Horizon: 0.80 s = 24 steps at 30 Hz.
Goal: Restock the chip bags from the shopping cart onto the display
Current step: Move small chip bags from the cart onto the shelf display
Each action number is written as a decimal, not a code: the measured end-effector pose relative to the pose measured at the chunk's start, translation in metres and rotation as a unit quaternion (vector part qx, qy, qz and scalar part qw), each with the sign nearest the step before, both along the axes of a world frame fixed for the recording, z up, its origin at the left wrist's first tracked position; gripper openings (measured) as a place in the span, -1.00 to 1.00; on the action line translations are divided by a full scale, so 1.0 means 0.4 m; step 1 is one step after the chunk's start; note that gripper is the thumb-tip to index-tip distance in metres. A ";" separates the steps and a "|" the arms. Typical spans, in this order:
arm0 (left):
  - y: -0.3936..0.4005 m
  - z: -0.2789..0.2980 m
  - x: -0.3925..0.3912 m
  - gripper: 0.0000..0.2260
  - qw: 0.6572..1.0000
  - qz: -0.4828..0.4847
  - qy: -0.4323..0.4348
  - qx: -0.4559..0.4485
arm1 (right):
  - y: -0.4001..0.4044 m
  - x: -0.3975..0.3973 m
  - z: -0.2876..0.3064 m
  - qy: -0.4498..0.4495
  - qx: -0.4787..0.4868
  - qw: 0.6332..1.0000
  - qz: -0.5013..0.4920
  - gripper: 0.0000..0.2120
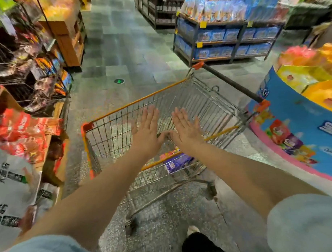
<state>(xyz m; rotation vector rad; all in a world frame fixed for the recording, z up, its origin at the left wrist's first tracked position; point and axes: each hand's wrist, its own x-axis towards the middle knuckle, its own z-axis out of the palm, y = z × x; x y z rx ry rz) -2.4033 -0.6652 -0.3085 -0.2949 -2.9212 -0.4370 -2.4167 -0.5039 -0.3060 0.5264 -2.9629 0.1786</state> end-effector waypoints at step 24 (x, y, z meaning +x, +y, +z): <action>0.288 -0.178 -0.479 -0.40 0.973 0.202 -0.110 -0.010 | 0.227 -0.689 -0.162 -0.072 0.089 0.967 0.227 -0.35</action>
